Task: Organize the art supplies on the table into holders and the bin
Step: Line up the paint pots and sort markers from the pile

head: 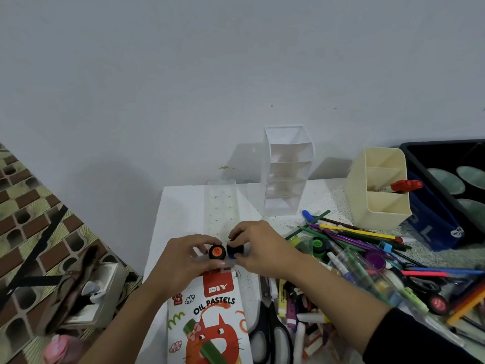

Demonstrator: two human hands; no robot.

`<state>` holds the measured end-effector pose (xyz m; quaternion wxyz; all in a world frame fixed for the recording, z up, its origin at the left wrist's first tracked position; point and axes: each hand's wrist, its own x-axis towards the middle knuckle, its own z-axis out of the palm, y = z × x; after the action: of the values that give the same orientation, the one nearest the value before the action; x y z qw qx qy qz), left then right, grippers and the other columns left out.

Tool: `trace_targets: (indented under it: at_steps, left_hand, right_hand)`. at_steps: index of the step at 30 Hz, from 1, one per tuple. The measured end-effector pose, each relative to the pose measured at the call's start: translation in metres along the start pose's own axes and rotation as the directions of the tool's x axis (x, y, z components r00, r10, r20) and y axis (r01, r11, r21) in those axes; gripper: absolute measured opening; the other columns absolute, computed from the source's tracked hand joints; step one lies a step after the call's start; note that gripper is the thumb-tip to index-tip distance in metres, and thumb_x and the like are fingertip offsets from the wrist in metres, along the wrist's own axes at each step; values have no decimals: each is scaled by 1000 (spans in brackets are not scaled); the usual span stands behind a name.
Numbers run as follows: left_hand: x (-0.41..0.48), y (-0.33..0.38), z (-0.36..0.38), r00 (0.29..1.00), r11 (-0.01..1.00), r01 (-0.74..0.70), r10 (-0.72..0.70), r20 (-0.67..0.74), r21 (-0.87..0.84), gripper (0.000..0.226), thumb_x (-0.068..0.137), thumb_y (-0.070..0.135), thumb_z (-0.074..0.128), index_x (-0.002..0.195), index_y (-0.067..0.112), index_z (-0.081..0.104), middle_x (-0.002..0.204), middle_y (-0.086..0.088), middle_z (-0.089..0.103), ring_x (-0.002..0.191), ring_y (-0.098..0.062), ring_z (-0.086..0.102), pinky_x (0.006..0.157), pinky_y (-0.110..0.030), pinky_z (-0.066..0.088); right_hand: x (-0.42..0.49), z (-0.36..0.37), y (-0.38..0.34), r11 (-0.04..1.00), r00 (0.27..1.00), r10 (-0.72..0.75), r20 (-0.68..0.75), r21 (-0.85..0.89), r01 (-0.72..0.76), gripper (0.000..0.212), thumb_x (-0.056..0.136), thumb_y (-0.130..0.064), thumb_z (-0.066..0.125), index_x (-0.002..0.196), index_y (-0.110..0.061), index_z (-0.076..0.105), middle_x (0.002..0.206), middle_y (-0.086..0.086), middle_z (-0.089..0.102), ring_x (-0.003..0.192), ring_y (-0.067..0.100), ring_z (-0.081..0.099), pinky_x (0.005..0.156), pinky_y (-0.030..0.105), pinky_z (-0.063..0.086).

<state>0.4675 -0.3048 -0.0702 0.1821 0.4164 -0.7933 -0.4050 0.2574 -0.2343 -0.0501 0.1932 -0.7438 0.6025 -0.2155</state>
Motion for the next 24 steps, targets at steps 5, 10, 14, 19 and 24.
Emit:
trace_targets:
  at_steps: [5, 10, 14, 19, 24]
  left_hand:
    - [4, -2, -2, 998, 996, -48, 46, 37, 80, 23, 85, 54, 67, 105, 45, 71, 102, 26, 69, 96, 6, 62, 74, -15, 47]
    - [8, -2, -2, 998, 984, -45, 36, 53, 174, 19, 87, 45, 70, 106, 42, 75, 100, 26, 69, 92, -1, 64, 79, -18, 49]
    - [10, 1, -1, 998, 965, -42, 31, 48, 257, 23, 91, 48, 65, 111, 41, 73, 108, 22, 68, 94, -5, 62, 88, -26, 51]
    - [3, 2, 6, 999, 963, -29, 36, -21, 268, 26, 92, 46, 64, 115, 39, 71, 121, 18, 66, 104, -4, 58, 94, -28, 50]
    - [-2, 8, 13, 988, 979, 2, 29, -151, 204, 33, 89, 46, 67, 122, 37, 67, 137, 11, 53, 102, -7, 61, 91, -32, 55]
  right_hand:
    - [-2, -5, -1, 1000, 998, 9, 55, 7, -9, 22, 91, -21, 62, 103, -16, 80, 117, -3, 66, 101, 8, 61, 88, 29, 52]
    - [-4, -1, 1, 996, 998, -33, 54, -75, 37, 22, 93, -21, 62, 107, -16, 78, 112, -1, 69, 99, 13, 62, 85, 30, 52]
    - [-6, 2, -1, 987, 999, -48, 4, -156, 48, 10, 89, -24, 63, 97, -17, 62, 92, -3, 60, 84, 14, 52, 72, 32, 46]
    - [-9, 2, -4, 971, 995, -90, -33, -223, 80, 15, 89, -31, 63, 96, -18, 66, 89, -4, 61, 93, 13, 50, 77, 34, 46]
    - [-21, 2, -6, 961, 992, -33, -125, -276, -3, 28, 97, -29, 52, 118, -19, 67, 111, -1, 62, 107, 19, 53, 86, 38, 45]
